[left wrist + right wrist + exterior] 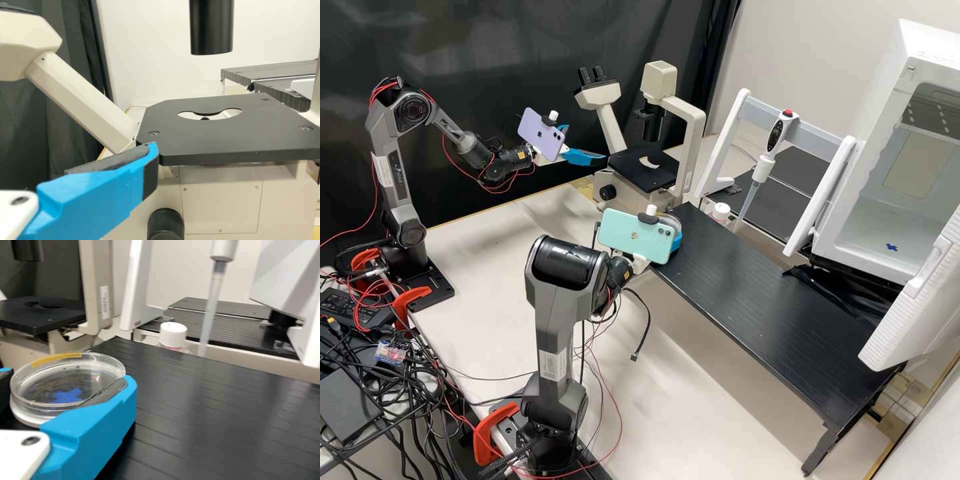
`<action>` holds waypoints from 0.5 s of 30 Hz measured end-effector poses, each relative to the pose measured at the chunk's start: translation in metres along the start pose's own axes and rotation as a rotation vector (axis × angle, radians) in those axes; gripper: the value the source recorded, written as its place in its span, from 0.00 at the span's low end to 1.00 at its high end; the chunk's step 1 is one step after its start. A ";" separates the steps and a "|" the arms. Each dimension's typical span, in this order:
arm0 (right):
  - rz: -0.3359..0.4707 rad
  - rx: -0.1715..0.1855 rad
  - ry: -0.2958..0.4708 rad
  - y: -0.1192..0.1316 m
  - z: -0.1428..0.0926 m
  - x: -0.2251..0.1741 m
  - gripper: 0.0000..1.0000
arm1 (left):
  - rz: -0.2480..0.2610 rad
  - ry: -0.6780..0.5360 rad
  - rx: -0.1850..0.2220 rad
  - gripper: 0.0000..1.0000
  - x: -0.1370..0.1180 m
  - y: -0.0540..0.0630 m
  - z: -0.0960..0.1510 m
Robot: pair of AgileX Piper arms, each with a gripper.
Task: Move the petri dish to the bench
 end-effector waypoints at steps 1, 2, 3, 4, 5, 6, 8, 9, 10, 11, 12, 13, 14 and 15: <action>0.005 0.000 -0.005 0.001 0.001 0.000 0.00 | 0.000 0.000 0.000 1.00 0.000 0.000 0.000; 0.007 0.000 -0.008 0.002 0.002 0.000 0.00 | 0.000 0.000 0.000 1.00 0.000 0.000 0.000; 0.009 -0.002 -0.010 0.003 0.003 0.001 0.00 | 0.000 0.000 0.000 1.00 0.000 0.000 0.000; 0.010 0.002 -0.011 0.003 0.004 0.001 0.00 | 0.000 0.000 0.000 1.00 0.000 0.000 0.000; 0.006 0.001 -0.011 0.003 0.005 0.000 1.00 | 0.000 0.000 0.000 1.00 0.000 0.000 0.000; 0.004 0.003 -0.008 0.003 0.005 0.000 1.00 | 0.000 0.000 0.000 1.00 0.000 0.000 0.000; 0.004 -0.003 -0.002 0.002 0.005 -0.001 1.00 | 0.000 0.000 0.000 1.00 0.000 0.000 0.000; 0.003 -0.008 0.006 0.002 0.005 -0.002 1.00 | 0.000 0.000 0.000 1.00 0.000 0.000 0.000; 0.001 -0.009 0.007 0.002 0.005 -0.002 1.00 | 0.000 0.000 0.000 1.00 0.000 0.000 0.000; 0.003 -0.010 0.011 0.002 0.004 -0.003 1.00 | 0.000 0.000 0.000 1.00 0.000 0.000 0.000; 0.005 -0.009 0.017 0.003 0.003 -0.003 1.00 | 0.000 0.000 0.000 1.00 0.000 0.000 0.000; 0.005 -0.009 0.019 0.003 0.002 -0.004 1.00 | 0.000 0.000 0.000 1.00 0.000 0.000 0.000; 0.007 -0.008 0.024 0.004 0.001 -0.005 1.00 | 0.000 0.000 0.000 1.00 0.000 0.000 0.000; 0.005 -0.008 0.028 0.003 0.000 -0.007 1.00 | 0.000 0.000 0.000 1.00 0.000 0.000 0.000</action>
